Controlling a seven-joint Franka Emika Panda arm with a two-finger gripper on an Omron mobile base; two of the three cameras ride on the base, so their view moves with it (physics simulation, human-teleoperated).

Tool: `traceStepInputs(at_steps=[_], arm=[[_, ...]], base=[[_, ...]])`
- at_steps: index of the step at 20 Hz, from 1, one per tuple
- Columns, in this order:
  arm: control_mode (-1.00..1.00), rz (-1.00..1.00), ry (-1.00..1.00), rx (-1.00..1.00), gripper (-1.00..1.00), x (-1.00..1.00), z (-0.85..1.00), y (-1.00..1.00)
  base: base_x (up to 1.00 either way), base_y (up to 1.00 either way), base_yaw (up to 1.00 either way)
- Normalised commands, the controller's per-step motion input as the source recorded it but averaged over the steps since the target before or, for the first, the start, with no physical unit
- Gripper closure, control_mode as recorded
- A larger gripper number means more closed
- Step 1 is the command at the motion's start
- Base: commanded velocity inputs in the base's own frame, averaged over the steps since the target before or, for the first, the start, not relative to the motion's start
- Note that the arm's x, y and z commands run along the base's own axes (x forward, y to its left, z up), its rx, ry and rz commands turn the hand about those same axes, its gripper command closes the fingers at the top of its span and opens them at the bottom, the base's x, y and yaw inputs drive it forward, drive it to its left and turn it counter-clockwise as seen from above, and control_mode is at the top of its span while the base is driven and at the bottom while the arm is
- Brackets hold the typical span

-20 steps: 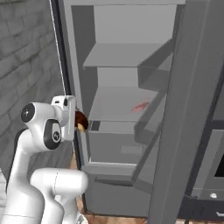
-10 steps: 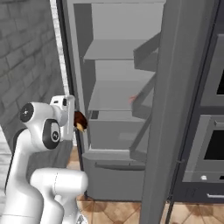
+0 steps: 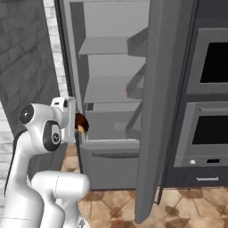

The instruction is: Gather the sweet potato and bell pepper from the fridge and place them on a tray on the dining counter. Then gather the steaks from the fridge and place them on the other tray.

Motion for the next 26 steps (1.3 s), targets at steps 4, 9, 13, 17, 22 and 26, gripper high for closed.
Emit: traceStepInputs(at_steps=[4,9,13,17,22,26], arm=[[1.00,0.00,0.00,0.00,1.00,0.00,0.00,0.00],[1.00,0.00,0.00,0.00,1.00,0.00,0.00,0.00],[1.00,0.00,0.00,0.00,1.00,0.00,0.00,0.00],[1.00,0.00,0.00,0.00,1.00,0.00,0.00,0.00],[1.00,0.00,0.00,0.00,1.00,0.00,0.00,0.00],[1.00,0.00,0.00,0.00,1.00,0.00,0.00,0.00]], base=[[-0.73,0.00,-0.07],[-0.68,0.00,0.00],[-0.59,0.00,0.00],[-0.57,0.00,-0.07],[-0.61,0.00,-0.14],[-0.67,0.00,-0.22]])
